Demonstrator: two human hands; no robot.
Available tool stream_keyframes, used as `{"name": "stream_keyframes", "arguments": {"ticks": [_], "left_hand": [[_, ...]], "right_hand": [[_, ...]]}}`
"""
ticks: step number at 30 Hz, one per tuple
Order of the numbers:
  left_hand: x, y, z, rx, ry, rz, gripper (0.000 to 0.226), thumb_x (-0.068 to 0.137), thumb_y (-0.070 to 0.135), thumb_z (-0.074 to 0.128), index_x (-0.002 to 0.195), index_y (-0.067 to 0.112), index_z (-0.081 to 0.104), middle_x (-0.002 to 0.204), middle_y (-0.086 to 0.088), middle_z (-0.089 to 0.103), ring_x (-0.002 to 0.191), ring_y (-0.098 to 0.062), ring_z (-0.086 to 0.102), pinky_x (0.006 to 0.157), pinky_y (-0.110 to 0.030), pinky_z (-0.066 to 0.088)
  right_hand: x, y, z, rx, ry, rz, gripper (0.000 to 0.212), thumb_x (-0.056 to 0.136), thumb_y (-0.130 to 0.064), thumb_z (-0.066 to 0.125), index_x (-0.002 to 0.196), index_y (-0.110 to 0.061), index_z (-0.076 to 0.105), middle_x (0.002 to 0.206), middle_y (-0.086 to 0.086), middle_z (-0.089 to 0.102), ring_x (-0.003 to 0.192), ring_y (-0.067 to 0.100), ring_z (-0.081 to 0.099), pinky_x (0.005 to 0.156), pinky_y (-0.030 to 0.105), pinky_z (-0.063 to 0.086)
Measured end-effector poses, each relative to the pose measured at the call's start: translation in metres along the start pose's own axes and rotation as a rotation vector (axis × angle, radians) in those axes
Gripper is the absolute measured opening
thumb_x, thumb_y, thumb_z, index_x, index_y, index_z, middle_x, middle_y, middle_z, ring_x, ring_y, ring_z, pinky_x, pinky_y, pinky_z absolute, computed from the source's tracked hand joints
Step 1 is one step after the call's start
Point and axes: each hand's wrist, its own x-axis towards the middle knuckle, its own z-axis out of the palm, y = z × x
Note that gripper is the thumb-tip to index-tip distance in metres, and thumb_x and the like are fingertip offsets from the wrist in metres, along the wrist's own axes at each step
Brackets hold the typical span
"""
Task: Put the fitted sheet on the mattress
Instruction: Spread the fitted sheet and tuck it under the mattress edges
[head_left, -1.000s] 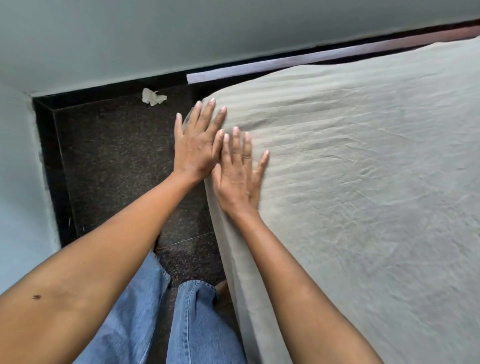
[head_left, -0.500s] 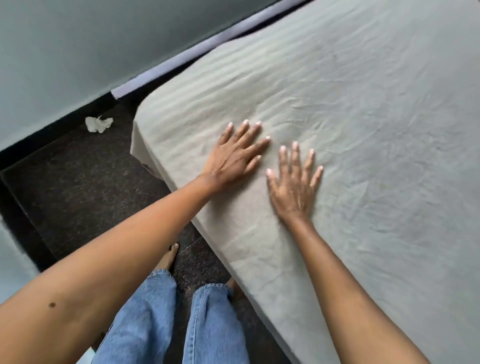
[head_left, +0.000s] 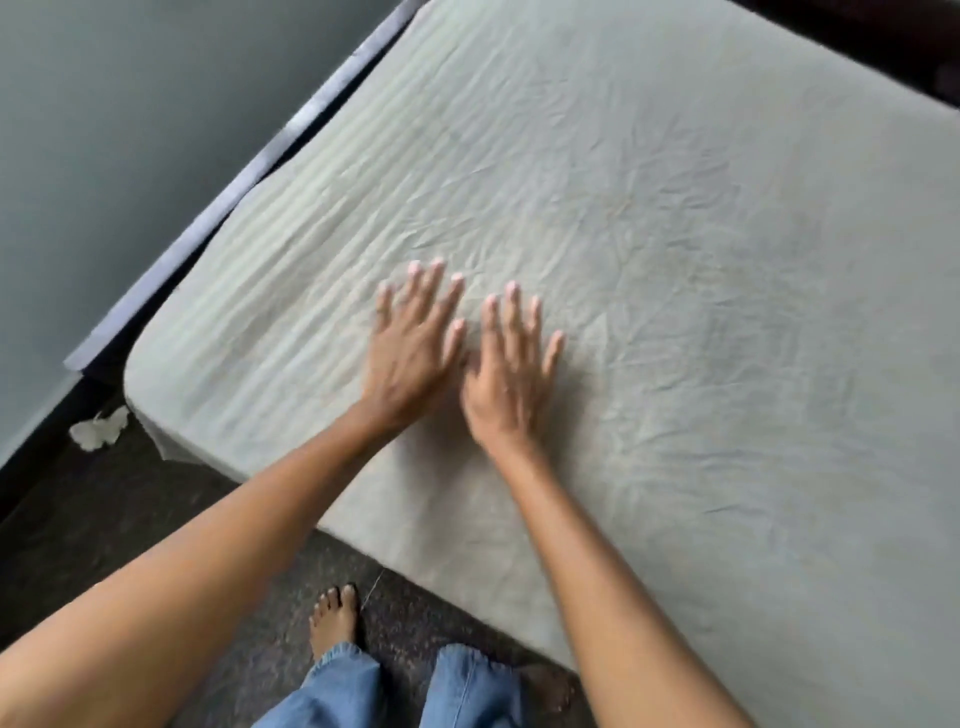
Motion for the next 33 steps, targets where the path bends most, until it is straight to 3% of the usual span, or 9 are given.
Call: {"name": "stream_keyframes", "arguments": {"ticks": [4,6,9,13,18,21,25,29,33], "left_hand": [[0.051,0.086,0.043,0.039,-0.093,0.275,0.074,0.084,0.049,-0.001,0.149,0.021,0.023,0.157,-0.002,0.015,0.146,-0.023,0.008,0.116,-0.041,-0.002],[0.055,0.118,0.069,0.069,-0.160,0.344,0.078,0.080,0.050,-0.005,0.149,0.023,0.021,0.158,-0.002,0.014,0.146,-0.024,0.007,0.116,-0.042,-0.002],[0.038,0.161,0.106,0.098,-0.188,0.436,0.074,0.083,0.049,-0.001,0.148,0.025,0.025,0.157,-0.002,0.015,0.146,-0.026,0.011,0.115,-0.046,-0.001],[0.002,0.212,0.137,0.119,-0.097,0.583,0.055,0.092,0.038,0.024,0.141,0.020,0.041,0.152,-0.007,0.031,0.141,-0.030,0.027,0.113,-0.055,0.012],[-0.022,0.293,0.168,0.061,-0.183,0.690,0.058,0.092,0.037,0.020,0.144,0.021,0.036,0.154,-0.006,0.027,0.143,-0.029,0.021,0.115,-0.047,-0.001],[-0.033,0.338,0.187,0.044,-0.257,0.738,0.062,0.090,0.041,0.011,0.147,0.024,0.029,0.156,-0.003,0.019,0.145,-0.026,0.011,0.116,-0.048,-0.001],[-0.057,0.412,0.219,0.048,-0.327,0.846,0.064,0.089,0.044,0.009,0.146,0.024,0.030,0.156,-0.003,0.020,0.145,-0.028,0.012,0.115,-0.051,0.002],[-0.084,0.474,0.246,0.089,-0.331,0.906,0.064,0.089,0.047,0.008,0.147,0.028,0.026,0.157,-0.001,0.018,0.145,-0.029,0.009,0.114,-0.054,-0.003],[-0.115,0.531,0.272,0.104,-0.363,1.033,0.059,0.090,0.047,0.016,0.146,0.031,0.030,0.155,-0.004,0.023,0.144,-0.032,0.015,0.111,-0.058,-0.002]], "right_hand": [[0.030,0.101,-0.024,-0.219,-0.225,0.196,0.073,0.085,-0.048,-0.004,0.151,-0.021,0.013,0.160,0.001,0.002,0.147,0.026,-0.003,0.113,0.053,-0.007],[0.017,0.145,-0.033,-0.276,-0.240,0.250,0.063,0.093,-0.048,0.005,0.152,-0.025,0.008,0.160,-0.003,-0.002,0.147,0.023,-0.006,0.115,0.054,-0.004],[-0.019,0.201,-0.048,-0.309,-0.160,0.349,0.058,0.097,-0.050,0.024,0.151,-0.030,0.016,0.160,-0.004,0.005,0.147,0.023,0.000,0.115,0.052,0.001],[-0.074,0.251,-0.066,-0.332,-0.005,0.442,0.068,0.088,-0.057,0.018,0.146,-0.025,0.035,0.155,0.004,0.028,0.143,0.030,0.023,0.112,0.053,0.016],[-0.139,0.303,-0.086,-0.337,0.109,0.597,0.060,0.087,-0.050,0.031,0.140,-0.025,0.045,0.150,0.005,0.038,0.139,0.030,0.033,0.110,0.055,0.020],[-0.159,0.331,-0.100,-0.315,0.193,0.641,0.048,0.092,-0.041,0.034,0.133,-0.025,0.054,0.146,0.003,0.044,0.136,0.029,0.038,0.109,0.054,0.022],[-0.197,0.396,-0.129,-0.358,0.165,0.670,0.051,0.092,-0.037,0.033,0.137,-0.021,0.049,0.147,0.002,0.042,0.137,0.030,0.036,0.108,0.056,0.018],[-0.257,0.454,-0.166,-0.361,0.177,0.803,0.054,0.090,-0.045,0.033,0.136,-0.023,0.050,0.147,0.007,0.042,0.135,0.031,0.039,0.108,0.053,0.025],[-0.324,0.497,-0.198,-0.411,0.172,0.865,0.060,0.090,-0.052,0.032,0.139,-0.021,0.047,0.149,0.006,0.040,0.137,0.030,0.035,0.110,0.052,0.018]]}}
